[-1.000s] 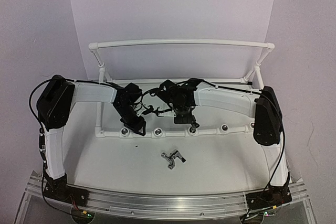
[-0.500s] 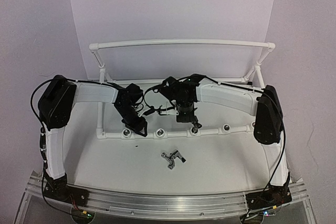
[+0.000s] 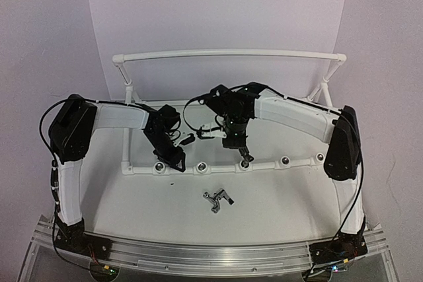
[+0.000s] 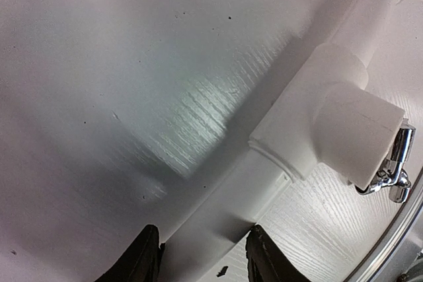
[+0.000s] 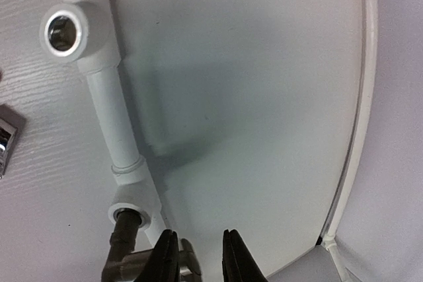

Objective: Install the water faucets

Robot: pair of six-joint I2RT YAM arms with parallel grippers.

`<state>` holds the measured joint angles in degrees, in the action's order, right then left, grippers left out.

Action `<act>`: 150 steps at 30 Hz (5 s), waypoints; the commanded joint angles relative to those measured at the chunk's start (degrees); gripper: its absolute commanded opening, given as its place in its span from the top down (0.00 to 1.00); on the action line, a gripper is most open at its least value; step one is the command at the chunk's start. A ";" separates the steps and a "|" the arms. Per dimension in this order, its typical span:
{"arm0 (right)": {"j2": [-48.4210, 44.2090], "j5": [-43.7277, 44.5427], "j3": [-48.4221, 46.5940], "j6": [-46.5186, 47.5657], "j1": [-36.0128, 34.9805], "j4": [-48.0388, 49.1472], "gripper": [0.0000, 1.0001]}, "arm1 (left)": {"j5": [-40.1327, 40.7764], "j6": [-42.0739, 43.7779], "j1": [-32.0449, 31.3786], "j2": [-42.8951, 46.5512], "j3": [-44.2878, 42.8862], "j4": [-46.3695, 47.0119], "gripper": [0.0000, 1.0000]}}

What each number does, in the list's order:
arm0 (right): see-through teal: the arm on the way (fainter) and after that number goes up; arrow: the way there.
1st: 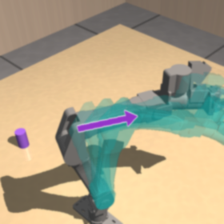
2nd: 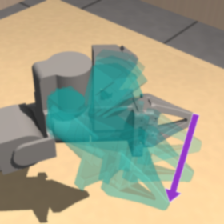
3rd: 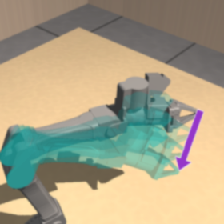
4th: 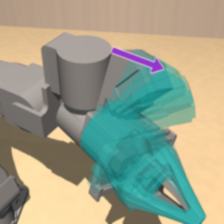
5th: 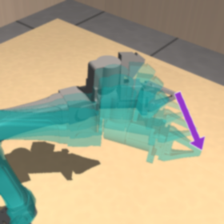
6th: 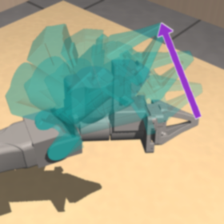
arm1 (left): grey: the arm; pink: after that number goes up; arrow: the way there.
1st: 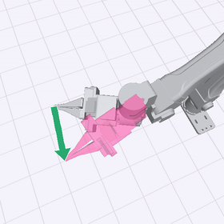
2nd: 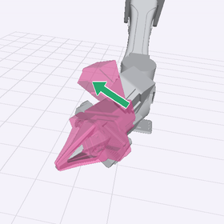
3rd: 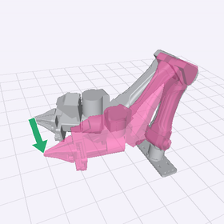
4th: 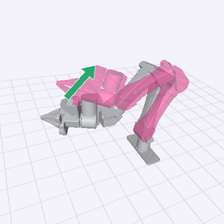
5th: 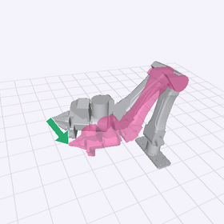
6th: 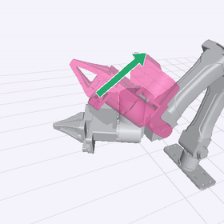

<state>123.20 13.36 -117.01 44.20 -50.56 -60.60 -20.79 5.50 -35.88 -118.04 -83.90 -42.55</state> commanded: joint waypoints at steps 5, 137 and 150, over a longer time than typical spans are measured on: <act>-2.01 8.74 9.61 1.85 -1.80 -1.28 0.80 | 1.25 -1.43 0.11 -2.66 0.00 -3.33 0.55; -15.46 -1.86 23.07 32.53 -2.37 8.53 0.02 | -2.11 -3.14 0.20 -6.41 -4.00 -4.19 0.51; -27.55 -11.71 25.98 34.96 -4.96 7.53 0.02 | -1.76 -4.51 0.11 1.05 -5.19 -4.87 0.00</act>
<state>101.43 6.69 -91.71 78.41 -54.99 -51.42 -22.38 2.25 -35.24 -120.76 -88.16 -45.04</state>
